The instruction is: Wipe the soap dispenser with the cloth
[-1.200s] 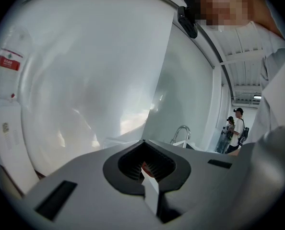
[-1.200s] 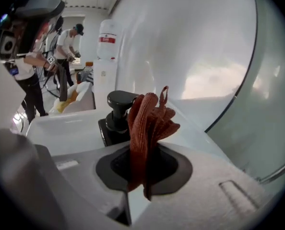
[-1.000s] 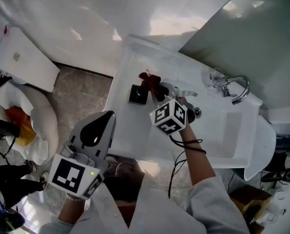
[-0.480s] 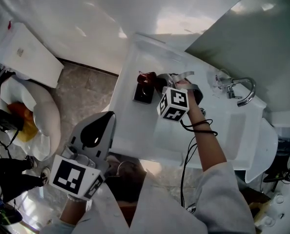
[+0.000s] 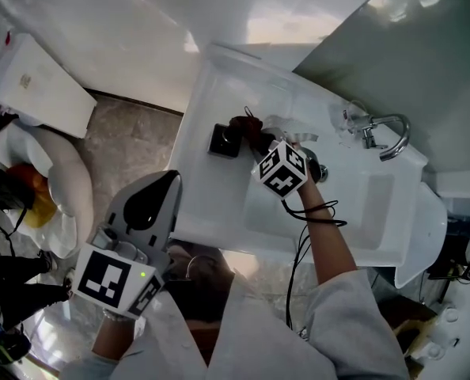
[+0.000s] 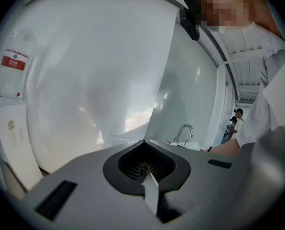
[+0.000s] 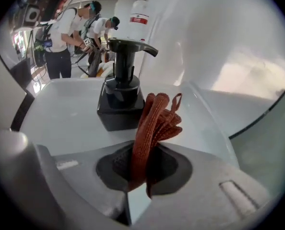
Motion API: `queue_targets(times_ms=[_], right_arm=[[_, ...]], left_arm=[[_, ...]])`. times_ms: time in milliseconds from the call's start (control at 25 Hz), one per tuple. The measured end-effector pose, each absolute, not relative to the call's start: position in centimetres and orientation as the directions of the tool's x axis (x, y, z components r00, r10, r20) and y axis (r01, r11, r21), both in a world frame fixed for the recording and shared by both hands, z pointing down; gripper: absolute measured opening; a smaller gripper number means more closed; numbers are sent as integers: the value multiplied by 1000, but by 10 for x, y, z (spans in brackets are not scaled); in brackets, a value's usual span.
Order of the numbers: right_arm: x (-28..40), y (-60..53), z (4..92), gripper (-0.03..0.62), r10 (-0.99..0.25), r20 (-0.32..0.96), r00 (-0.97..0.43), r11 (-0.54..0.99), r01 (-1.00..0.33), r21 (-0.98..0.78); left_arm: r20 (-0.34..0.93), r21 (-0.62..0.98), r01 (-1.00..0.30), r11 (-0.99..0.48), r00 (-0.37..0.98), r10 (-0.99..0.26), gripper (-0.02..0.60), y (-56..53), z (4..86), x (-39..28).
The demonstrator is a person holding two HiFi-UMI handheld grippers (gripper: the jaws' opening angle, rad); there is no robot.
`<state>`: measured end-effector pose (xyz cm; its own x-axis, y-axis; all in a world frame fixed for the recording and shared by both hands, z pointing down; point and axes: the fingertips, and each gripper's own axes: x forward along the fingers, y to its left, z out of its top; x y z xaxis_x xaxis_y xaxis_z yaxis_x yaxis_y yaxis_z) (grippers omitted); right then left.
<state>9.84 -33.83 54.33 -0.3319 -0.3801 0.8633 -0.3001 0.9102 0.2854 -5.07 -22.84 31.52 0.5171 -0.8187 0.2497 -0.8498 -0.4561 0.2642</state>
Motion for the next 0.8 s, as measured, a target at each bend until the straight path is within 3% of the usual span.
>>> queue_targets(times_ms=[240, 800], right_arm=[[102, -305, 540, 55, -366, 844, -391, 840, -530, 118], [80, -237, 515, 55, -360, 775, -520, 751, -654, -91]], left_arm=[[248, 287, -835, -469, 538, -806, 4, -225, 314, -42], [201, 289, -803, -521, 583, -787, 4, -205, 303, -26]])
